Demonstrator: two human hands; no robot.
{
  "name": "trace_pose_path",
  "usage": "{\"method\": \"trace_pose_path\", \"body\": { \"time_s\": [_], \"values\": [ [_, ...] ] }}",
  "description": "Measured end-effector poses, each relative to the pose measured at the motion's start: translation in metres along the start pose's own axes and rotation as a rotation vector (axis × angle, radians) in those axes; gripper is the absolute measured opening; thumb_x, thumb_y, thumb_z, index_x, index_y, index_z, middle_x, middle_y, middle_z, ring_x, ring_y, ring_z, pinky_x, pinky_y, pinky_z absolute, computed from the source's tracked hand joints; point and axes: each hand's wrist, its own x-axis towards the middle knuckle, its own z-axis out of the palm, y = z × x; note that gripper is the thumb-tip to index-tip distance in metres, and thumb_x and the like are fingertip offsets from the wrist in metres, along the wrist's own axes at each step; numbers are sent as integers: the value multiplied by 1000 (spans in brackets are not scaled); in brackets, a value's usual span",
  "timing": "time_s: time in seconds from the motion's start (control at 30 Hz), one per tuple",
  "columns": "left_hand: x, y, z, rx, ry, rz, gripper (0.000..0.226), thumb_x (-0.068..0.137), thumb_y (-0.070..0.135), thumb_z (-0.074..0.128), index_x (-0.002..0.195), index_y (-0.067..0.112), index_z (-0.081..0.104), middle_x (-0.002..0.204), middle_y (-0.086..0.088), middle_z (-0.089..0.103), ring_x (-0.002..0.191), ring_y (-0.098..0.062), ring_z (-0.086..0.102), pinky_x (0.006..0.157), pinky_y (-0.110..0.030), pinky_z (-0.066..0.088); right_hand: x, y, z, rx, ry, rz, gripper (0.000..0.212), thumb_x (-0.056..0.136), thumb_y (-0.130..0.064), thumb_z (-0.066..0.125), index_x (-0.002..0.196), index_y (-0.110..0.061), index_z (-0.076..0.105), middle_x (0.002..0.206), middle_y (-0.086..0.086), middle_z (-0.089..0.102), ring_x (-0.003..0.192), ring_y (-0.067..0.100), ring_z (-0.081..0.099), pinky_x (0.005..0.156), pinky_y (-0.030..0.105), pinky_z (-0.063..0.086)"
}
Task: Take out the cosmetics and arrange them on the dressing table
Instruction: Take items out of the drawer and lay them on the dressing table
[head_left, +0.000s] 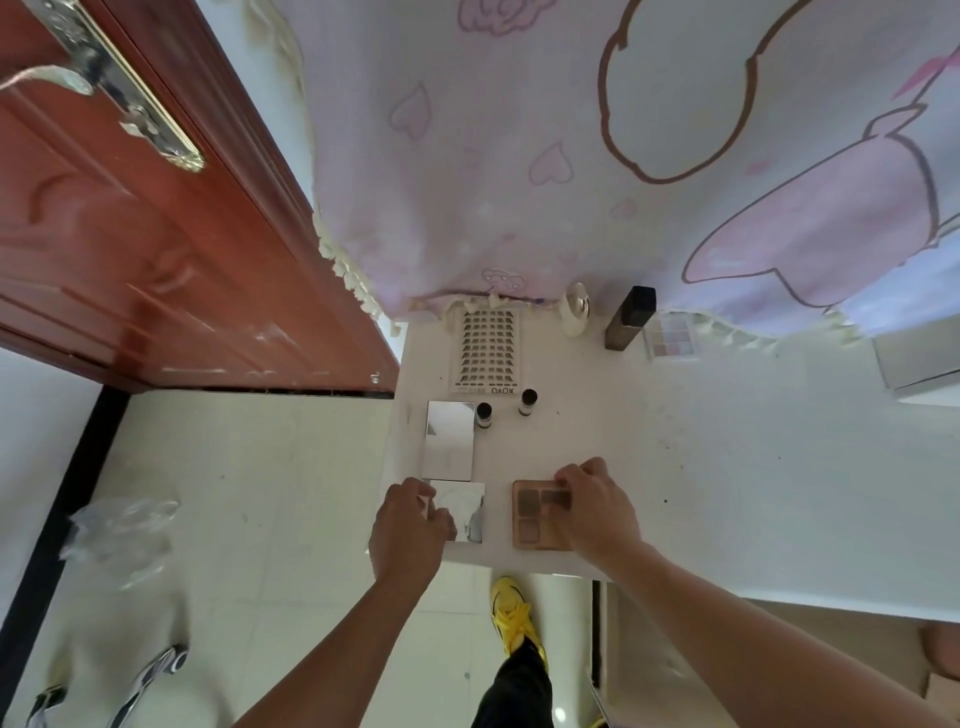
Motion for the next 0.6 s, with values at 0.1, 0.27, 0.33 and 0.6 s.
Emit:
{"method": "trace_pose_path", "body": {
  "time_s": [0.1, 0.27, 0.33, 0.6],
  "values": [
    [-7, 16, 1, 13, 18, 73, 11, 88, 19, 62, 98, 22, 60, 96, 8, 59, 84, -13, 57, 66, -28, 41, -1, 6, -4, 31, -1, 1, 34, 91, -30, 60, 123, -20, 58, 119, 2, 48, 97, 24, 60, 82, 29, 48],
    [-24, 45, 15, 49, 8, 201, 14, 87, 19, 64, 99, 21, 59, 87, 7, 60, 78, -13, 56, 65, -26, 41, -14, 47, -21, 124, 27, 43, 38, 90, -38, 62, 126, -26, 57, 121, -3, 54, 98, 17, 61, 83, 28, 46],
    [-37, 59, 27, 52, -24, 268, 12, 87, 20, 64, 97, 22, 58, 84, 8, 59, 75, -12, 57, 66, -27, 46, -26, 73, -32, 148, 76, 45, 34, 91, -38, 62, 123, -27, 59, 112, -9, 56, 89, 10, 59, 79, 25, 44],
    [-129, 101, 120, 126, -261, 455, 9, 87, 26, 62, 93, 31, 57, 72, 13, 57, 70, -2, 55, 63, -16, 44, -107, 201, -51, 239, 128, 33, 19, 91, -36, 63, 109, -34, 62, 77, -15, 65, 71, 2, 60, 71, 23, 49]
  ]
}}
